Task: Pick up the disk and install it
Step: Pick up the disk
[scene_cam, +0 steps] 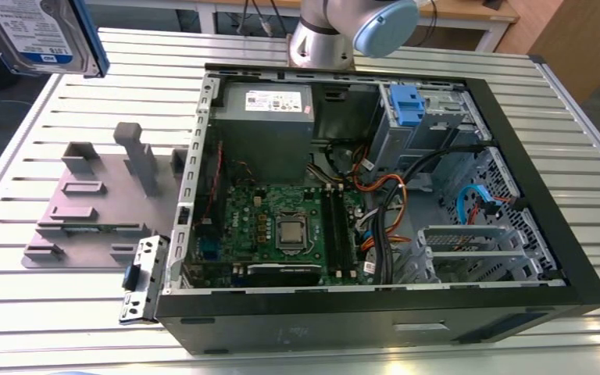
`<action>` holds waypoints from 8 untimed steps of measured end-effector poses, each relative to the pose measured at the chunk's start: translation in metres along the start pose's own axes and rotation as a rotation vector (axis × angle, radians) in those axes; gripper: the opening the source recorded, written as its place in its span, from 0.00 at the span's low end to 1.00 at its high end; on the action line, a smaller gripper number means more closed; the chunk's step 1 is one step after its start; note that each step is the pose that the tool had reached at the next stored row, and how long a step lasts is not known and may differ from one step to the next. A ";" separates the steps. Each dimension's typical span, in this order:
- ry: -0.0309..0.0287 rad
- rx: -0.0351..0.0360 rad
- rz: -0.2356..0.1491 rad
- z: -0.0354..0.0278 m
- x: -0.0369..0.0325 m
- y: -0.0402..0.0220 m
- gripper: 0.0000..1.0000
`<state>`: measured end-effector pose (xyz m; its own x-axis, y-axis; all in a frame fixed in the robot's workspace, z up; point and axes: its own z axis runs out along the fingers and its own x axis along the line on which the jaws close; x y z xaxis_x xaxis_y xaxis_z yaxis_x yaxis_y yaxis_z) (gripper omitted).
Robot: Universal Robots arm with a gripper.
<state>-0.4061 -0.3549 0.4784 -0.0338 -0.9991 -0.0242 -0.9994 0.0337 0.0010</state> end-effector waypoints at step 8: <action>0.0000 0.0000 0.000 -0.0041 -0.0001 0.0000 0.36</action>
<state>-0.4061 -0.3549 0.4825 -0.0338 -0.9991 -0.0242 -0.9994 0.0338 0.0010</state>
